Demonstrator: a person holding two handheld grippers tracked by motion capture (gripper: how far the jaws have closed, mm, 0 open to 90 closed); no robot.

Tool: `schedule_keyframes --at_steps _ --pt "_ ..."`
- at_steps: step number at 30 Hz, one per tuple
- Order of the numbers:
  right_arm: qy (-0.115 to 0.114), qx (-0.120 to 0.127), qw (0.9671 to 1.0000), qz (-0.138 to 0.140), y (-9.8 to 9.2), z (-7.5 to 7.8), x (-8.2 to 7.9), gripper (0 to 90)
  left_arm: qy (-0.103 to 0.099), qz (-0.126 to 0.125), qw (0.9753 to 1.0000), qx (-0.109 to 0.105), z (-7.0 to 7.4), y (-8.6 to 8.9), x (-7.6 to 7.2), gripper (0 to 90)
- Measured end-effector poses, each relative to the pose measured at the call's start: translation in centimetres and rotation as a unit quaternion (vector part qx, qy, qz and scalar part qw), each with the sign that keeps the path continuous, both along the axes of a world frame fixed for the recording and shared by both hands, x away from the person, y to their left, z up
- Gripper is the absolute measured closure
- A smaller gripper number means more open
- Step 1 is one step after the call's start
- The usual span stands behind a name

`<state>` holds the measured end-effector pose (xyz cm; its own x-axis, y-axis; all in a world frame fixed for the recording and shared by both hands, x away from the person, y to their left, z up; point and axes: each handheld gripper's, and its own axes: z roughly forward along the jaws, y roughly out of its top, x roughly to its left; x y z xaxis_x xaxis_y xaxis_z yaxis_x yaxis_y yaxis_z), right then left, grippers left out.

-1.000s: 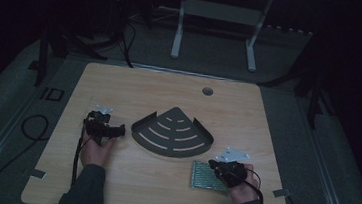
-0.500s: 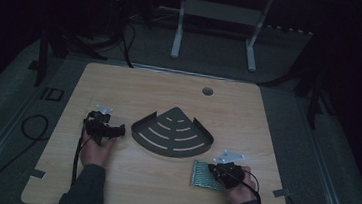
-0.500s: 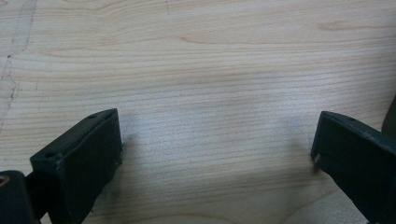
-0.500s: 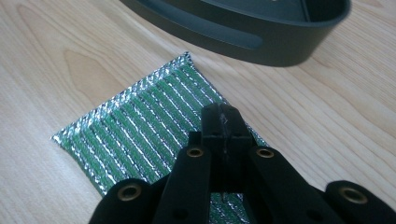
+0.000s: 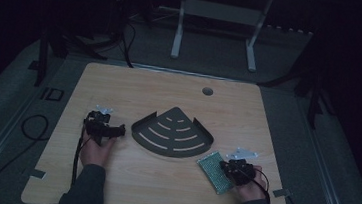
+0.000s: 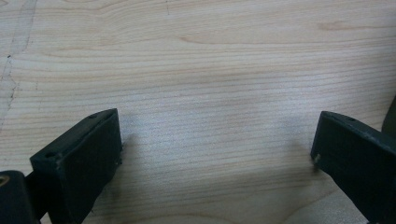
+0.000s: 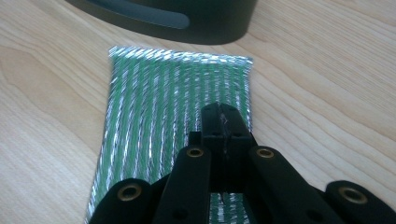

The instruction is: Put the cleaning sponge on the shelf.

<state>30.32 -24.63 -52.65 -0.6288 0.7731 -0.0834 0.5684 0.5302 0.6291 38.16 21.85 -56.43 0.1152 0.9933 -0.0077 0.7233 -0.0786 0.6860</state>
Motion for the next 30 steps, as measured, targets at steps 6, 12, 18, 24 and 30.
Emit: schedule_keyframes --at_steps 6,12,18,24,30 --pt "0.002 0.001 1.0 -0.002 -0.5 0.0 0.4 90.0 -0.001 0.001 1.0 -0.001 0.0 0.0 0.0 2.4" --pt "0.001 -0.008 1.0 0.006 -0.5 0.0 1.0 89.9 -0.001 0.001 1.0 -0.001 0.0 0.0 0.0 2.4" --pt "0.003 -0.008 0.9998 0.018 -0.5 0.1 1.6 89.8 -0.001 0.001 1.0 -0.001 0.0 0.0 0.0 2.4" --pt "0.01 0.006 0.9998 0.016 -1.1 1.1 1.9 86.9 -0.001 0.001 1.0 -0.001 0.0 0.0 0.0 2.4" --pt "0.034 -0.005 0.9992 0.018 -1.6 2.4 2.8 82.1 -0.001 0.001 1.0 -0.001 0.0 0.0 0.0 2.4"
